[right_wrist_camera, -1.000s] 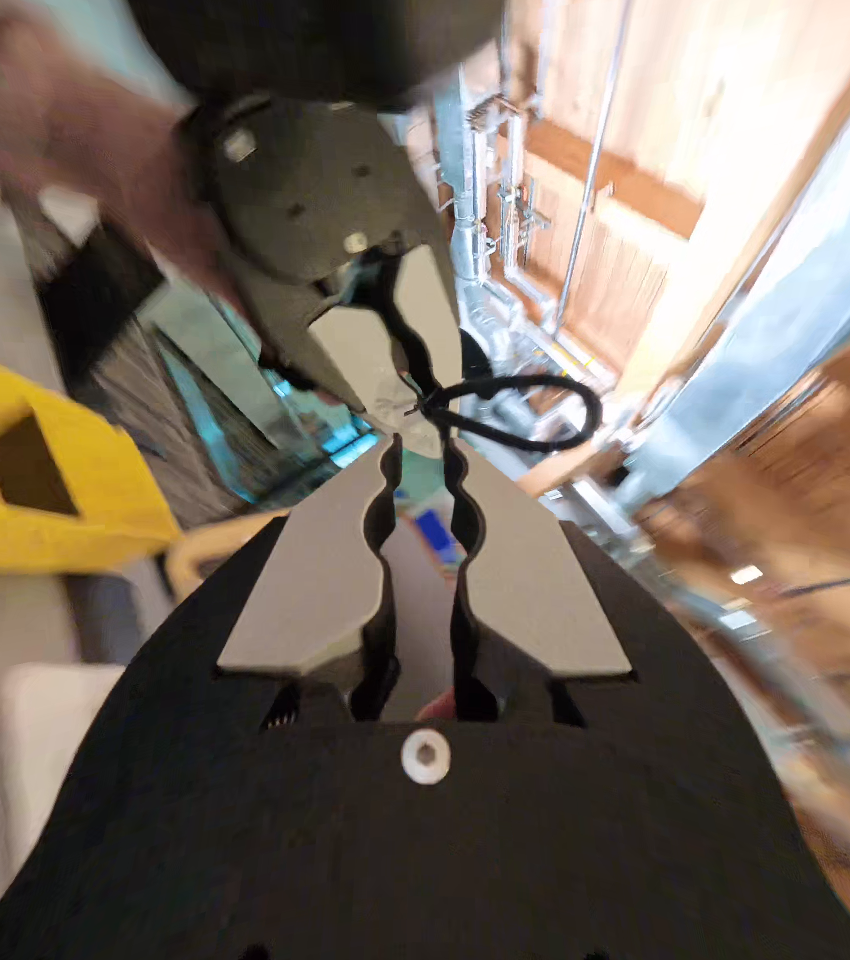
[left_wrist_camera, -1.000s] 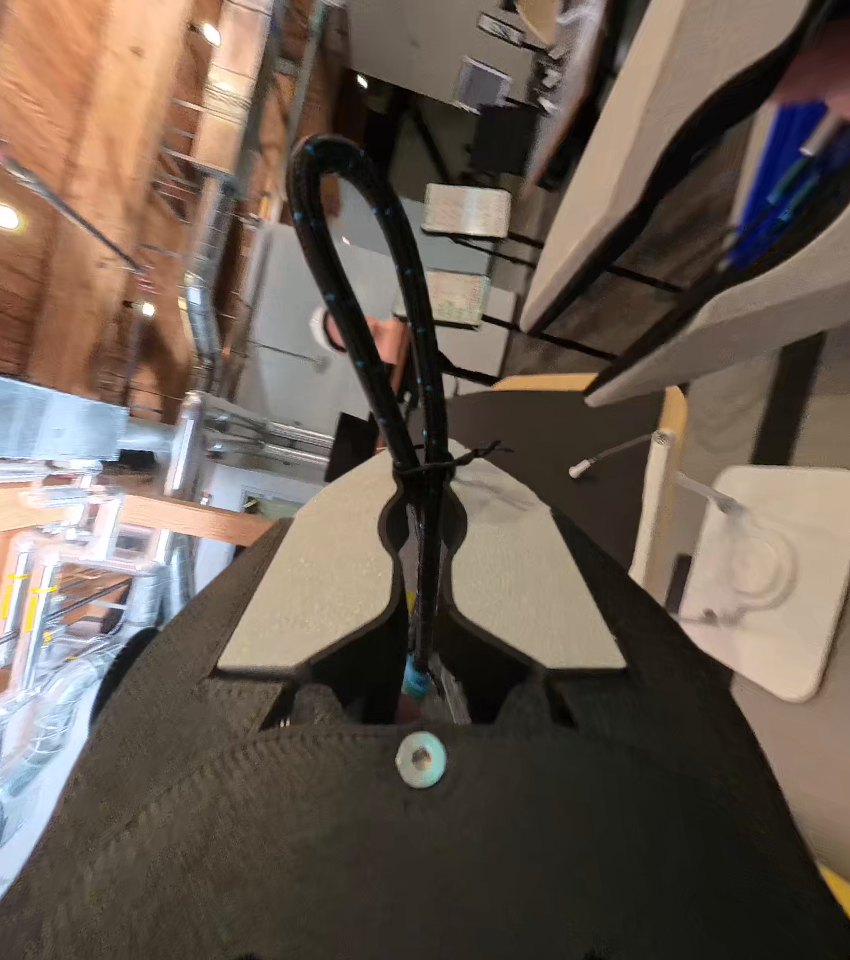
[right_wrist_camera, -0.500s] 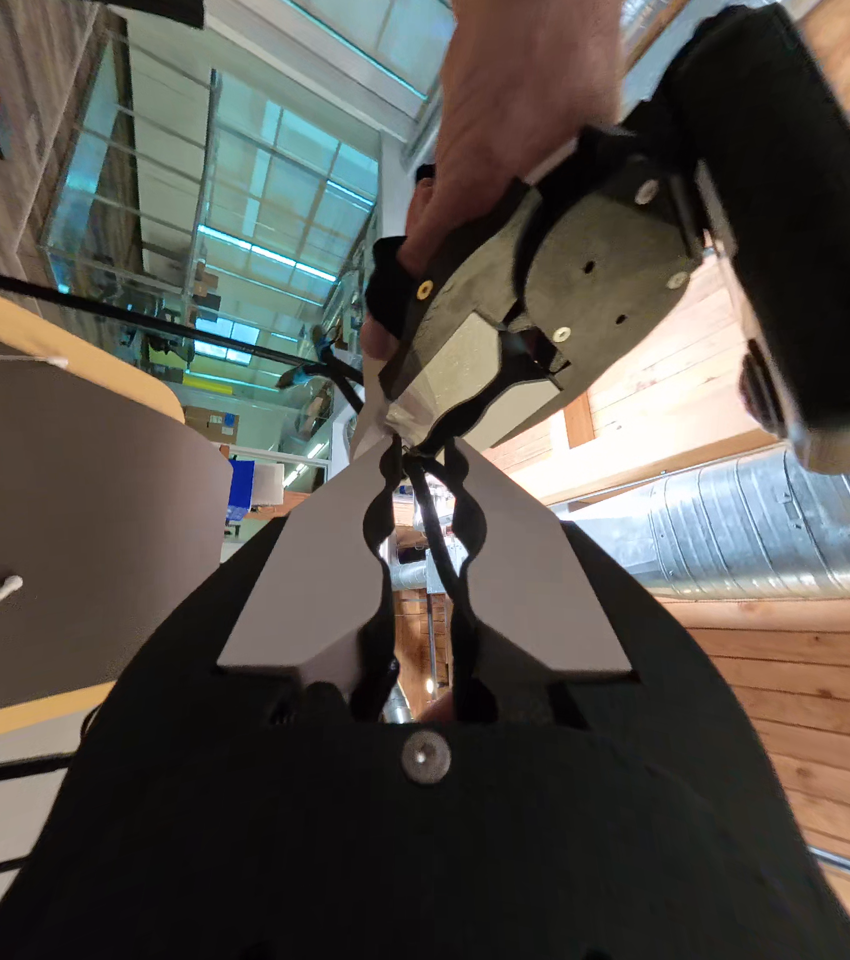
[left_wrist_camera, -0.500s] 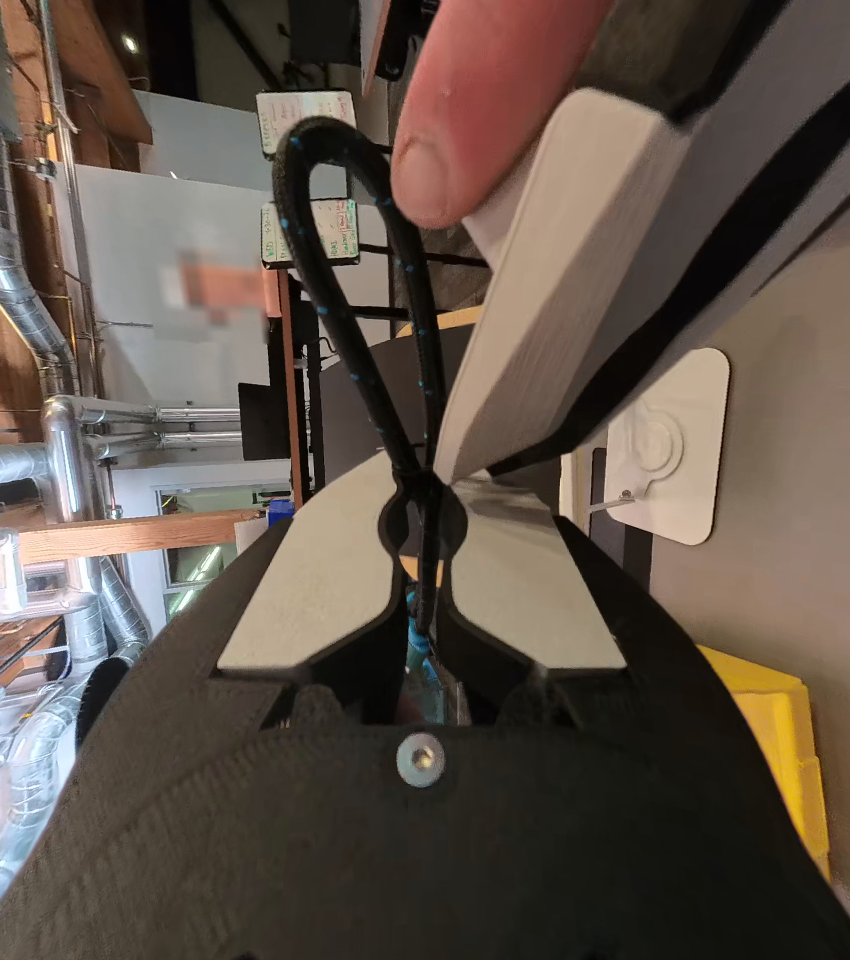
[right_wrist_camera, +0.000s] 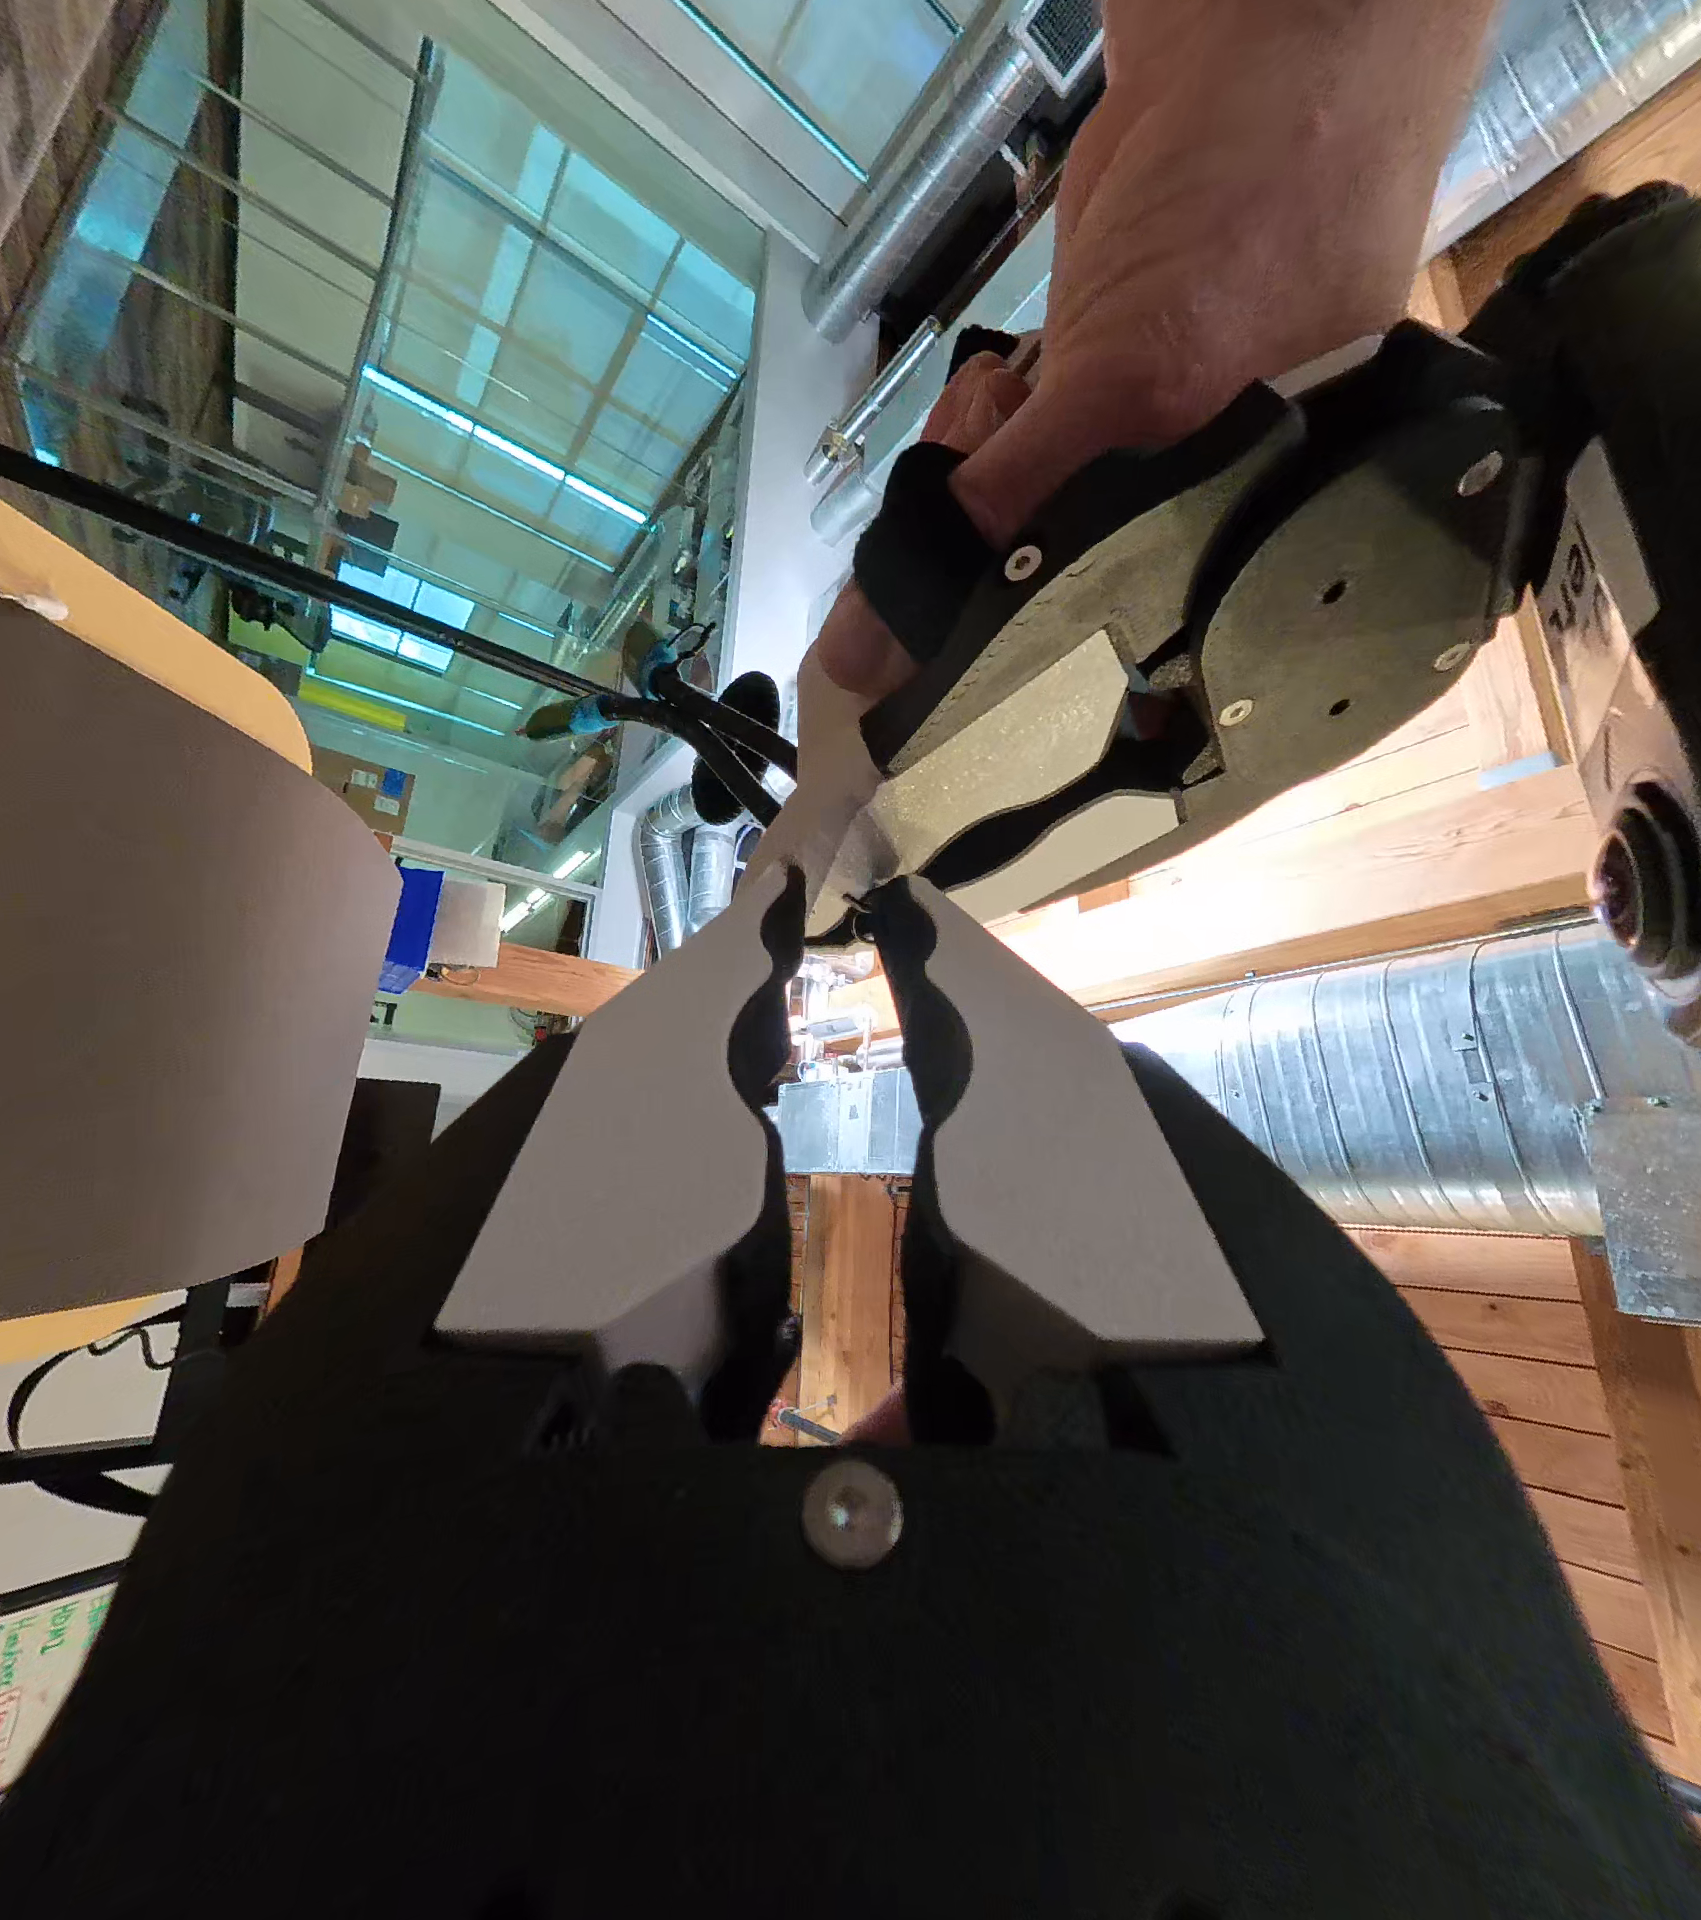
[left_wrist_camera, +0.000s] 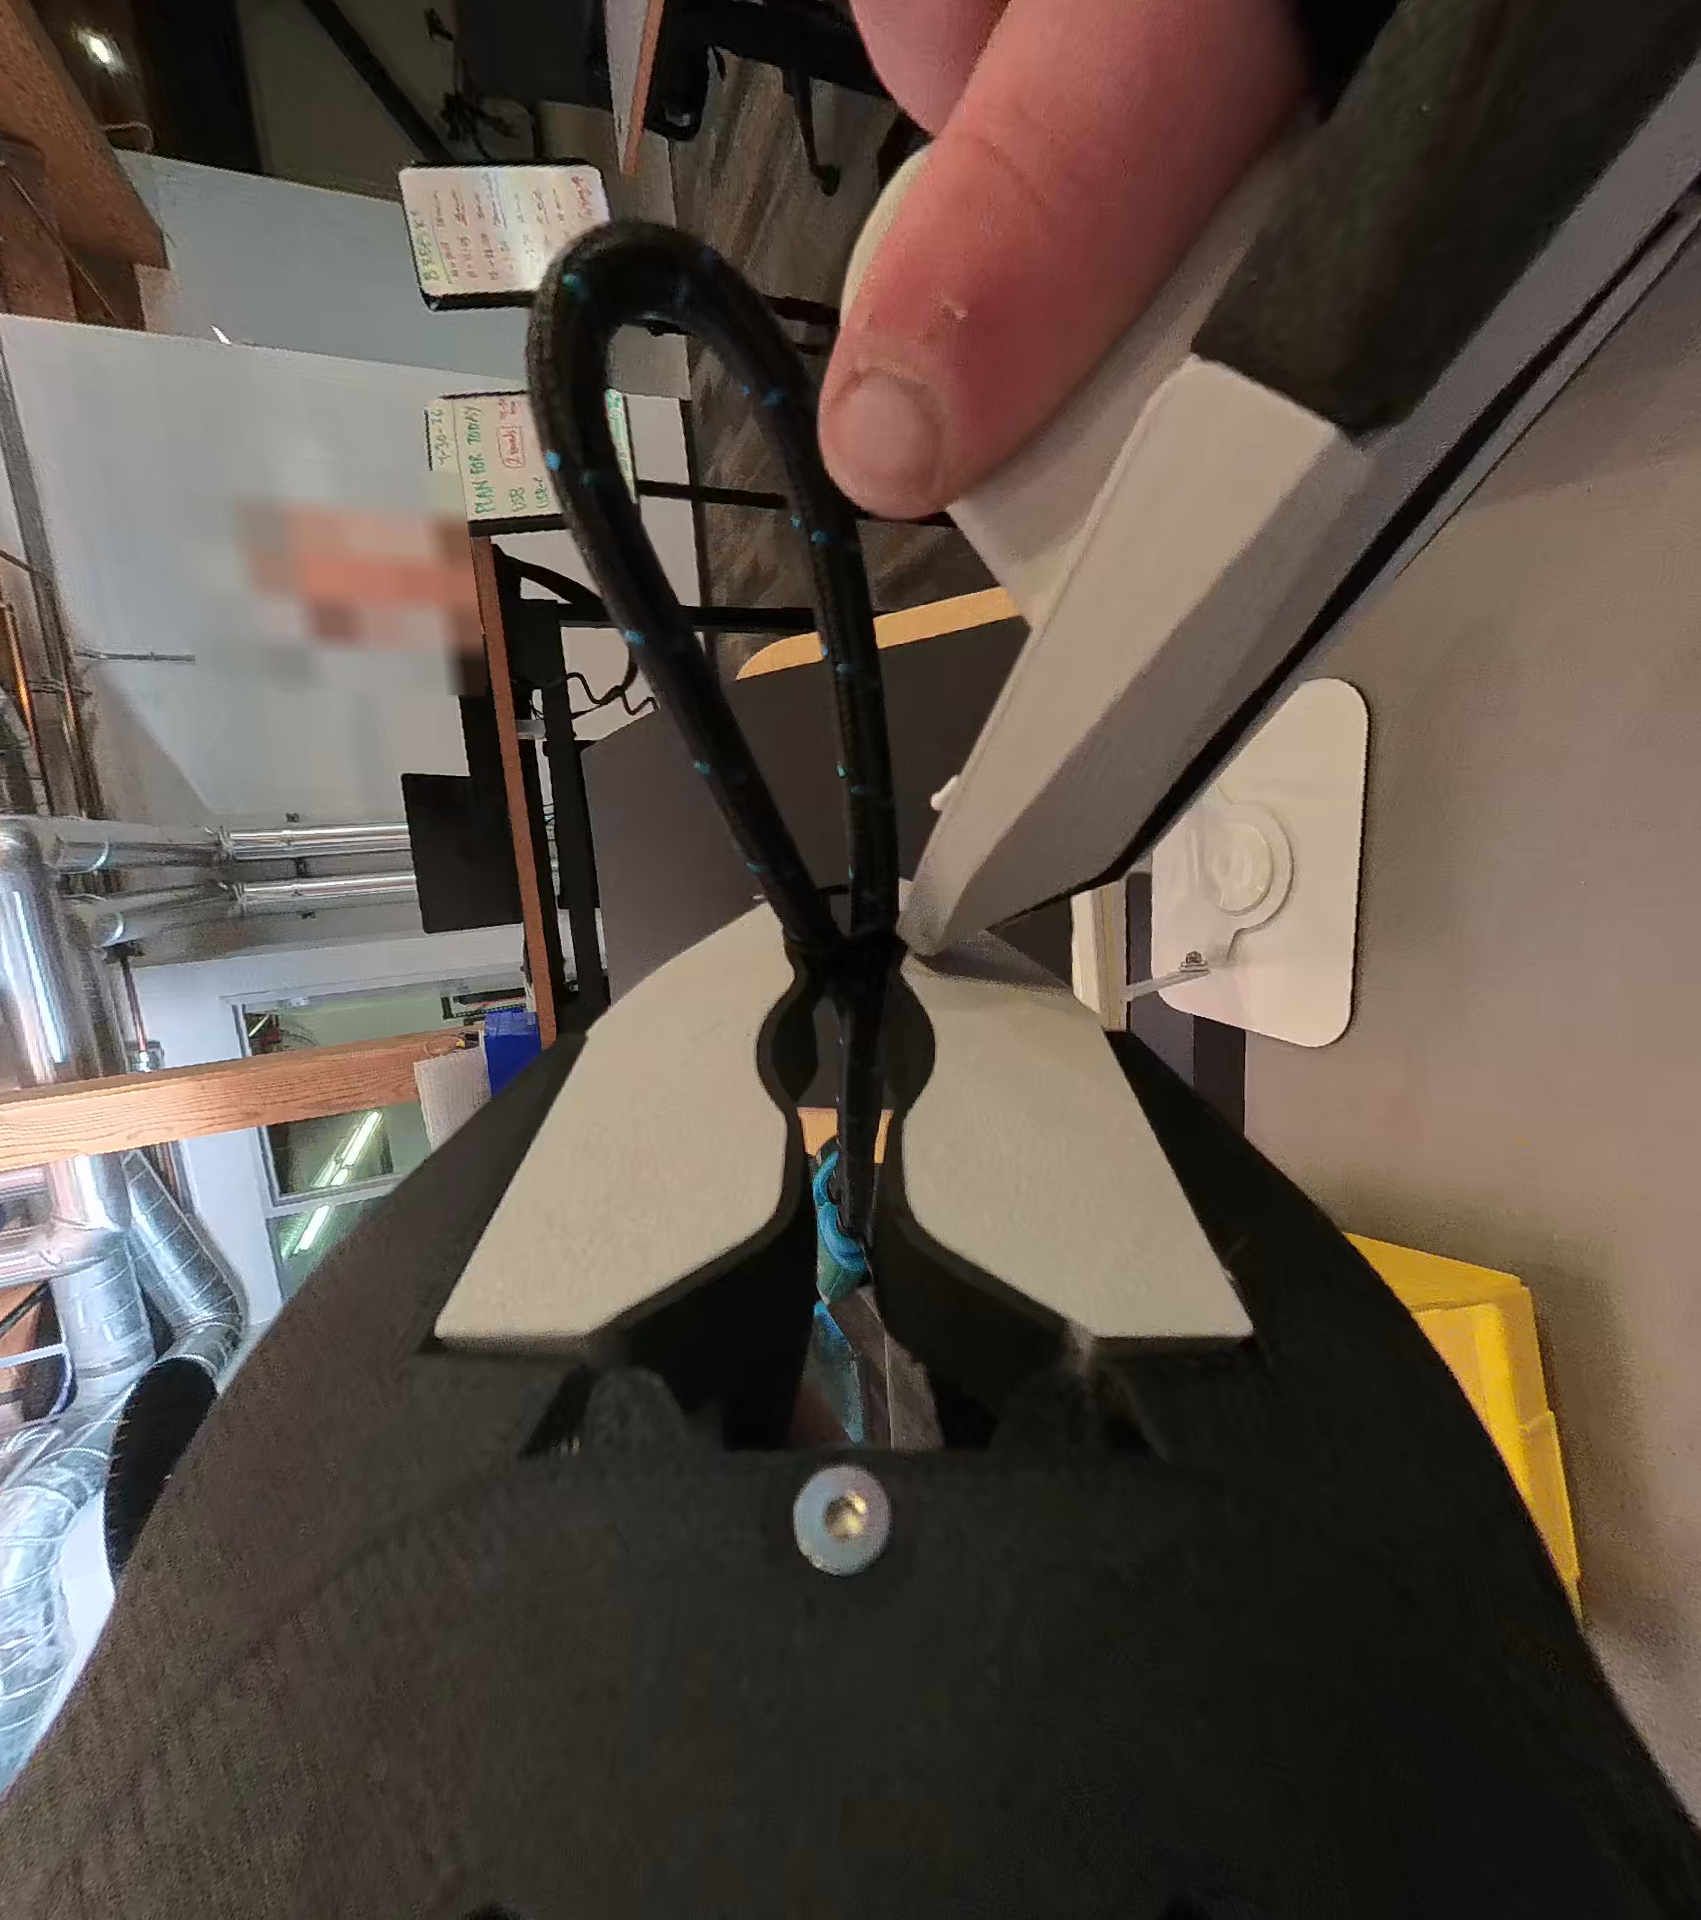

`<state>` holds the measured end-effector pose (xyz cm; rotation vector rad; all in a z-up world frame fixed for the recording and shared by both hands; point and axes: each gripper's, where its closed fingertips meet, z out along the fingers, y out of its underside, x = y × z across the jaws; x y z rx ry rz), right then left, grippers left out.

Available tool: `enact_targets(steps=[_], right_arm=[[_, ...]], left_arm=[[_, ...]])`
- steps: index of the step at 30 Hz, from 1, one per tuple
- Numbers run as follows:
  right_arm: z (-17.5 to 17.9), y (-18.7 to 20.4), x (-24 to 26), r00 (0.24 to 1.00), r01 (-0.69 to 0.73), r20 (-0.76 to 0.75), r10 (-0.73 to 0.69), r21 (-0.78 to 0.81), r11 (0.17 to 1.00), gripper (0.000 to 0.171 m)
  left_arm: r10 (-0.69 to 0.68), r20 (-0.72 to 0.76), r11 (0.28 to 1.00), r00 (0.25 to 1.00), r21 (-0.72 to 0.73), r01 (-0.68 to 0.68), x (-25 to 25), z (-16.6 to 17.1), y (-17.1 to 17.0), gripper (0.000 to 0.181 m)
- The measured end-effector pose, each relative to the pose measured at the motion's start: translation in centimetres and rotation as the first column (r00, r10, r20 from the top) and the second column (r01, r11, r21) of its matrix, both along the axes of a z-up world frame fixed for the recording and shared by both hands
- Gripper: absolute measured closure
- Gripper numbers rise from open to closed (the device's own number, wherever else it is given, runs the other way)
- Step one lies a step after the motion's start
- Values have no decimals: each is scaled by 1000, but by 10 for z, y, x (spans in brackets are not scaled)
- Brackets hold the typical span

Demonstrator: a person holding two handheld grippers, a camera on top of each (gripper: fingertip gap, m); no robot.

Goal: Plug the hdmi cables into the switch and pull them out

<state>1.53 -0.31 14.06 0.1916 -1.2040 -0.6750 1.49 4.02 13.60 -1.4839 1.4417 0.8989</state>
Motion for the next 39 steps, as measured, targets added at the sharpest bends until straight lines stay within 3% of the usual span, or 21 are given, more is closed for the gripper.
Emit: enact_targets(steps=[1,15,21,28,31,33,37,39], right_arm=[[0,0,0,1000,9,1,-9,9,1000,160],[4,-8,0,999,48,3,-48,11,999,171],[10,-13,7,999,9,-42,-9,5,1000,171],[23,-16,18,983,-141,-150,104,-267,953,171],[30,-17,24,960,-242,-232,159,-394,887,171],[34,-15,26,932,-335,-301,202,-502,797,171],[39,-10,29,833,-552,-469,292,-678,485,171],[41,-7,30,762,-644,-565,317,-714,274,171]], left_arm=[[6,-13,1000,1000,0,-6,-1,0,0,175],[103,-272,991,957,116,-73,-4,6,-1,176],[90,-265,989,960,138,-55,3,10,-4,175],[45,-121,969,992,245,-14,15,24,-5,175],[4,-21,953,1000,303,3,22,32,-6,176],[-23,51,942,998,336,5,23,36,-5,176],[-96,216,925,972,381,7,26,40,-2,175],[-136,282,911,950,412,8,28,42,-1,176]])
